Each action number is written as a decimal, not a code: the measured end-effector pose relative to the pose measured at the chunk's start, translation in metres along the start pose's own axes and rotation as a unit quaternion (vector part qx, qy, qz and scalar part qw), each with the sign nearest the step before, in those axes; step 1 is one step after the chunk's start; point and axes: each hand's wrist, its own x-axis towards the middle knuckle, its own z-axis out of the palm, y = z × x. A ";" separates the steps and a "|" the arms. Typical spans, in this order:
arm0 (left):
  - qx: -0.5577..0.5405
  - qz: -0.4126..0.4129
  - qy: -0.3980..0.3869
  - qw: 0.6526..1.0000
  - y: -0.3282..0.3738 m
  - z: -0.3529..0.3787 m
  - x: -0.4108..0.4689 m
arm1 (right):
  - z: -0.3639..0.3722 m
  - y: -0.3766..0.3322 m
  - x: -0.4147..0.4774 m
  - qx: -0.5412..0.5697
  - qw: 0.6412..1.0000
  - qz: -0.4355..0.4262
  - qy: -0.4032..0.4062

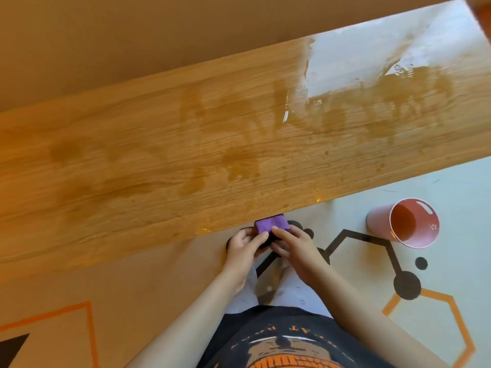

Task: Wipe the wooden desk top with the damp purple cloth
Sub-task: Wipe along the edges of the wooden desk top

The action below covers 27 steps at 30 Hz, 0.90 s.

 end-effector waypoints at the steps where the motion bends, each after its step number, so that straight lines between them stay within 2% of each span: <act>1: 0.092 0.028 -0.021 0.995 0.003 -0.009 -0.004 | 0.001 0.002 -0.001 0.030 0.999 -0.009 0.027; 2: 0.206 0.068 -0.038 0.976 0.006 -0.018 -0.007 | 0.002 0.003 -0.001 0.060 0.997 -0.017 0.052; 3: 0.329 0.129 -0.044 0.934 0.011 -0.027 -0.007 | 0.003 0.002 -0.001 0.089 0.993 -0.023 0.073; 5: 0.517 0.311 -0.008 0.797 0.022 -0.043 0.000 | 0.002 -0.002 0.000 0.116 0.986 -0.044 0.111; 7: 0.586 0.477 0.042 0.654 0.038 -0.050 0.019 | -0.002 -0.006 0.001 0.104 0.979 -0.079 0.154; 8: 0.602 0.521 0.051 0.603 0.045 -0.051 0.032 | -0.006 -0.007 0.002 0.089 0.975 -0.102 0.178; 10: 0.629 0.552 0.048 0.546 0.057 -0.047 0.054 | -0.012 -0.007 0.001 0.021 0.959 -0.158 0.235; 12: 0.649 0.560 0.040 0.514 0.060 -0.042 0.069 | -0.017 -0.002 -0.001 -0.066 0.934 -0.210 0.281; 15: 0.662 0.573 0.033 0.482 0.058 -0.040 0.077 | -0.008 0.012 -0.006 -0.143 0.909 -0.256 0.297; 18: 0.668 0.574 0.042 0.472 0.057 -0.041 0.078 | 0.016 0.029 -0.004 -0.206 0.899 -0.281 0.266; 22: 0.679 0.568 0.043 0.464 0.059 -0.039 0.079 | 0.040 0.043 0.001 -0.235 0.894 -0.317 0.214; 24: 0.685 0.561 0.040 0.464 0.059 -0.039 0.078 | 0.031 0.036 0.003 -0.232 0.882 -0.337 0.235; 27: 0.686 0.552 0.035 0.472 0.057 -0.039 0.079 | -0.006 0.009 0.008 -0.220 0.858 -0.334 0.324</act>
